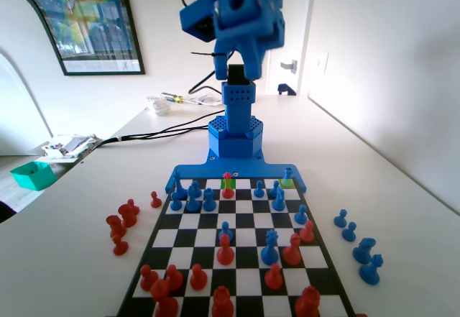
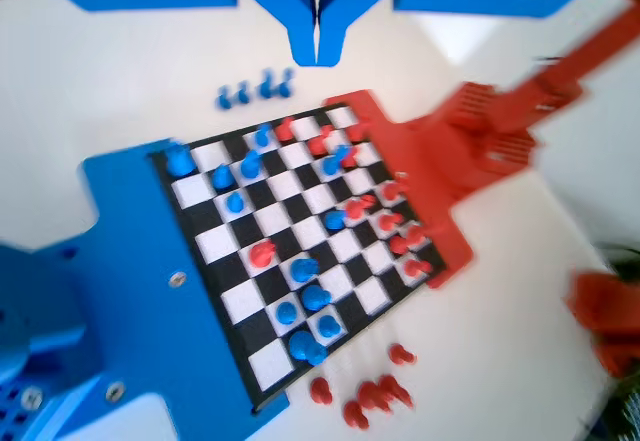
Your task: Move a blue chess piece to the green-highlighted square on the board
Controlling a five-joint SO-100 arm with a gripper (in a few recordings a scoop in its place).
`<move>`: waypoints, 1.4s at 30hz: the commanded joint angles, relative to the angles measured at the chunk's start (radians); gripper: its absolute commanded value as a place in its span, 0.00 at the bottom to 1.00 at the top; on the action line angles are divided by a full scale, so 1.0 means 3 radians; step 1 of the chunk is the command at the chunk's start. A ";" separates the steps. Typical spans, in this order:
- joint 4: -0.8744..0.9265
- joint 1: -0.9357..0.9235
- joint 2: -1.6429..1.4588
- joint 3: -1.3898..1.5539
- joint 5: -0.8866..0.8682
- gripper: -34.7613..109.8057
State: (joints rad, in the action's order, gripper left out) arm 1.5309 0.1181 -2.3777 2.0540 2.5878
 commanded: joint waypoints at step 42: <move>-0.1912 0.1432 0.1687 0.1319 -0.0261 0.34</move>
State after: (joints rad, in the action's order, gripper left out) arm 0.9787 0.5246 -1.8730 2.4421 2.5004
